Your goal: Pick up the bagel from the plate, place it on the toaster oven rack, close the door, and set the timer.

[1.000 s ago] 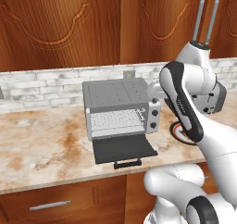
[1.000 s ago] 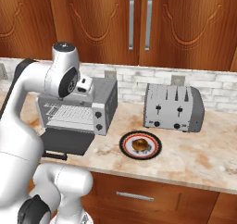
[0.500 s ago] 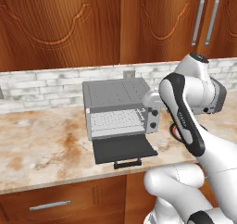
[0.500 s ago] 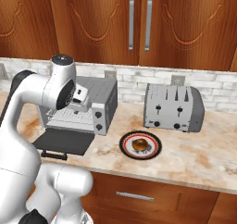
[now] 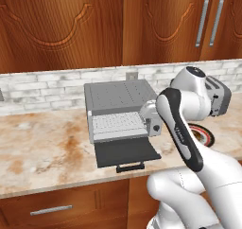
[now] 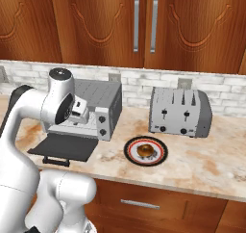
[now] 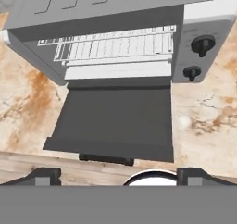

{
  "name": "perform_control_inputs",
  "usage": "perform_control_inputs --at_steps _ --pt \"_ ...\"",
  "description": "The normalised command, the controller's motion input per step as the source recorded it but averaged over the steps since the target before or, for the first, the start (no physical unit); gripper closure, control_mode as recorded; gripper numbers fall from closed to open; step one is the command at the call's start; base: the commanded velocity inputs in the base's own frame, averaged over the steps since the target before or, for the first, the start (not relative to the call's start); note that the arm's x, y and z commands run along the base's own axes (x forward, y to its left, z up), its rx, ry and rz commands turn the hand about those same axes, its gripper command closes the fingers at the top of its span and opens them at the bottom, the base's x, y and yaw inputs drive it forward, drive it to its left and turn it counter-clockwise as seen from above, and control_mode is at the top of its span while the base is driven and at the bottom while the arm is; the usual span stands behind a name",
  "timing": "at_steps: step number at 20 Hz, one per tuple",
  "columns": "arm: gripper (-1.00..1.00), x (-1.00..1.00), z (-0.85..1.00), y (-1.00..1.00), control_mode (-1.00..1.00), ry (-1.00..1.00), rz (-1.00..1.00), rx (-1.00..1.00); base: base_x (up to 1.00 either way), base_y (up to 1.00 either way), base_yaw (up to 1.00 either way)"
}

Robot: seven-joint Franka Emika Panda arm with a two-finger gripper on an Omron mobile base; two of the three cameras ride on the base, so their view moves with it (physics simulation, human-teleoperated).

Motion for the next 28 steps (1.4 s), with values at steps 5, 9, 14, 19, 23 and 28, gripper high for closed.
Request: perform_control_inputs --at_steps 5,9,14,19,23,28 --pt "-1.00 0.03 -0.28 0.07 -1.00 -0.06 0.00 0.01 0.00 0.00 0.00" --pt "-1.00 0.00 -0.15 0.01 -1.00 -0.06 0.00 0.00 0.00 0.00 0.00" --pt "-1.00 0.06 -0.09 0.03 -1.00 -0.11 -0.03 0.00 0.00 0.00 0.00" --pt "-1.00 0.07 -0.08 0.02 -1.00 -0.02 0.00 0.00 0.00 0.00 0.00" --pt "-1.00 0.03 -0.04 0.00 -1.00 0.00 0.00 0.00 0.00 0.00 0.00" --pt "-1.00 0.17 -0.01 0.00 -1.00 0.00 0.00 0.00 0.00 0.00 0.00"
